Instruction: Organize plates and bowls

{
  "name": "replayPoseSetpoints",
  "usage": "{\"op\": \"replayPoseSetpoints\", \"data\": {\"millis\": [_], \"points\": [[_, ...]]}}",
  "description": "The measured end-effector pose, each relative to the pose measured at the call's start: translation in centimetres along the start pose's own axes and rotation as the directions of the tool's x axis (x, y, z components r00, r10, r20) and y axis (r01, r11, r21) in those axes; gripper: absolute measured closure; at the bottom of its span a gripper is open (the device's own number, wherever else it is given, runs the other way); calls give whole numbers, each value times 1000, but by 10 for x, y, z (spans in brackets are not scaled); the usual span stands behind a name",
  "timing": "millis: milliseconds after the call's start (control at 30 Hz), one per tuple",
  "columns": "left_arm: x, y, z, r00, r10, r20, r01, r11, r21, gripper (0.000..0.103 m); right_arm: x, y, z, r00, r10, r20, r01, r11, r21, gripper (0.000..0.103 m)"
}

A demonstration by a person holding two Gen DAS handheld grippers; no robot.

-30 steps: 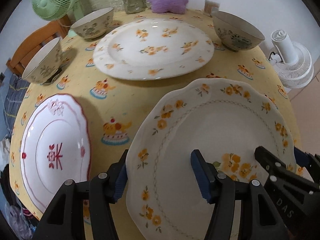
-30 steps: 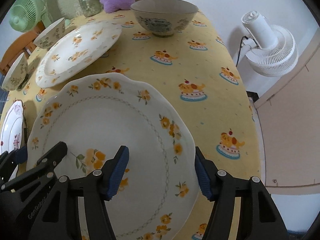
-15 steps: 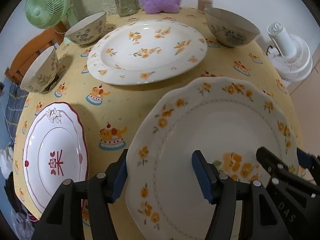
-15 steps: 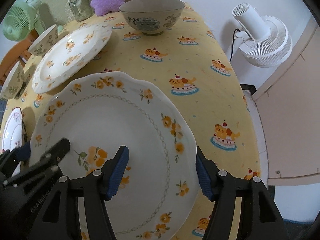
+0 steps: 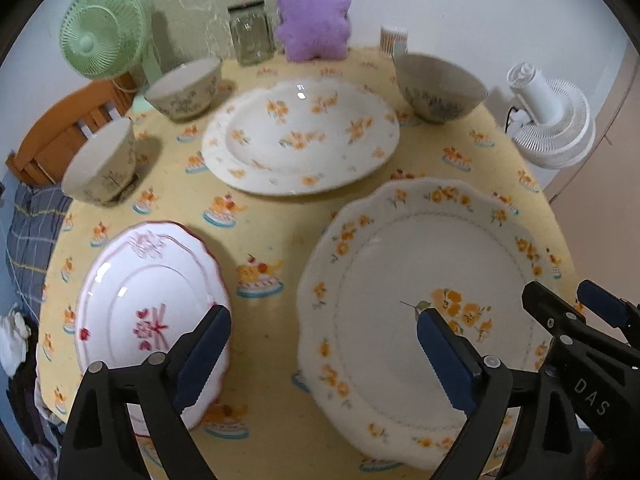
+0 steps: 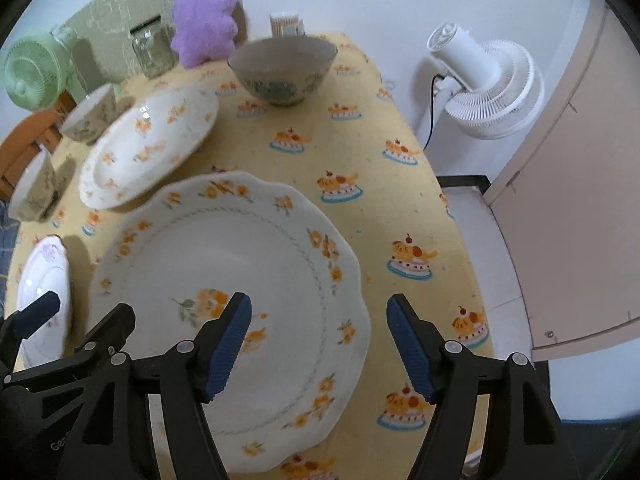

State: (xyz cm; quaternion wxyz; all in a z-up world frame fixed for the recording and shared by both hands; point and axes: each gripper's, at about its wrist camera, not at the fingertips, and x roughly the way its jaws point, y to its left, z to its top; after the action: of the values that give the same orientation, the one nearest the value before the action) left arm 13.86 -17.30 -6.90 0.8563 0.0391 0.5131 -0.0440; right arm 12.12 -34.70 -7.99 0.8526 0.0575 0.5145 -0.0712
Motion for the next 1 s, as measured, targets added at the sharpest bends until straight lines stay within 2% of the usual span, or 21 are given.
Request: {"op": "replayPoseSetpoints", "data": {"millis": [133,300,500,633,1000], "points": [[-16,20,1,999,-10,31,10,1000,10,5,-20,18,-1,999,0,34,-1,1000,3,29],[-32,48,3,999,-13,43,12,1000,18,5,-36,39,-4,998,-12,56,10,999,40,19],[-48,80,6,996,-30,83,27,999,38,5,-56,76,-5,994,-44,103,39,998,50,18],[-56,100,9,993,-35,113,29,999,46,5,-68,96,-5,991,-34,133,24,997,77,18],[-64,141,23,989,-72,131,65,996,55,5,-85,138,-1,980,-48,191,32,996,86,18]]}}
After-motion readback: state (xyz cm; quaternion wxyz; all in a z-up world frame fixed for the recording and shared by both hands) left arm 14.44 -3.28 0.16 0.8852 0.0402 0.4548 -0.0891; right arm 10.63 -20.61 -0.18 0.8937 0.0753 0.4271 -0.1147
